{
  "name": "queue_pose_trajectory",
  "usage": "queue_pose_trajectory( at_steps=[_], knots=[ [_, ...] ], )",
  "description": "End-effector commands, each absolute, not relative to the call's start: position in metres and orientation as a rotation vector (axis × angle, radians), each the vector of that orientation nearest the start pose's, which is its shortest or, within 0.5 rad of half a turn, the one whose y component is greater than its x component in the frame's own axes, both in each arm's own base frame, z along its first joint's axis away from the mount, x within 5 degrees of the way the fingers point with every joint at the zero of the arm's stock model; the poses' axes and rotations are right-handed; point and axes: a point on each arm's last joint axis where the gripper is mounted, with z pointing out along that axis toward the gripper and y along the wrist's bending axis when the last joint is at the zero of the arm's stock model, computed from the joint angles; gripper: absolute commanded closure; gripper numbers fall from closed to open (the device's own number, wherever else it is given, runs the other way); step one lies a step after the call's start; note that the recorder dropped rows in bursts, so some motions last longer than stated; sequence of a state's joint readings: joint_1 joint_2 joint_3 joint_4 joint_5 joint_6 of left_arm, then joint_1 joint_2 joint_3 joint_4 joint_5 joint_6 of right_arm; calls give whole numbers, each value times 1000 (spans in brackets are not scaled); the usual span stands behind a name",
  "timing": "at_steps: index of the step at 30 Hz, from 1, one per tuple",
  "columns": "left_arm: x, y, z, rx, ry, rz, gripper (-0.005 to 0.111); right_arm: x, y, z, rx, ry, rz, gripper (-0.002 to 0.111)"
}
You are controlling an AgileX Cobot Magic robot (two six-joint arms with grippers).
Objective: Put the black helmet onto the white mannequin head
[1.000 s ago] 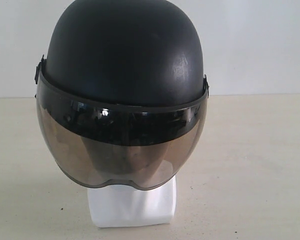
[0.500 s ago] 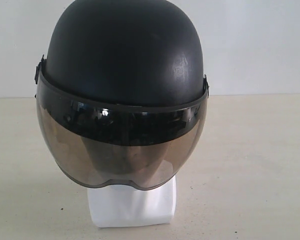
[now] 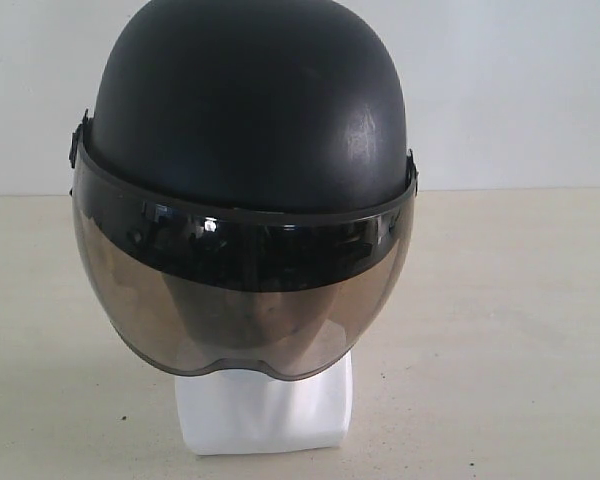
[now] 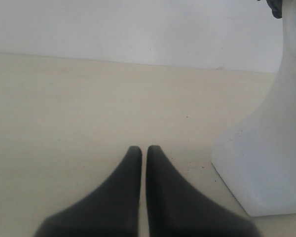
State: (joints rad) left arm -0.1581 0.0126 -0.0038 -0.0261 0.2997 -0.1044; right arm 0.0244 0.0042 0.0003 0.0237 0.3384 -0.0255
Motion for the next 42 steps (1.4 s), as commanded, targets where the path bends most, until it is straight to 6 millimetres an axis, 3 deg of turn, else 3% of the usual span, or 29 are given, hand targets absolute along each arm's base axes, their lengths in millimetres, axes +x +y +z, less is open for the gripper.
queue_pose_trajectory(
  at_steps=[1, 27, 42],
  knots=[
    [54, -10, 186, 20, 1793, -232, 102, 54, 2, 183, -29, 1822, 16, 108],
    [54, -10, 186, 18, 1788, -231, 102, 53, 2, 182, -32, 1826, 12, 108],
    [55, -2, 187, -109, 1774, -128, 102, 53, 2, 182, -32, 1826, 12, 108]
  ],
)
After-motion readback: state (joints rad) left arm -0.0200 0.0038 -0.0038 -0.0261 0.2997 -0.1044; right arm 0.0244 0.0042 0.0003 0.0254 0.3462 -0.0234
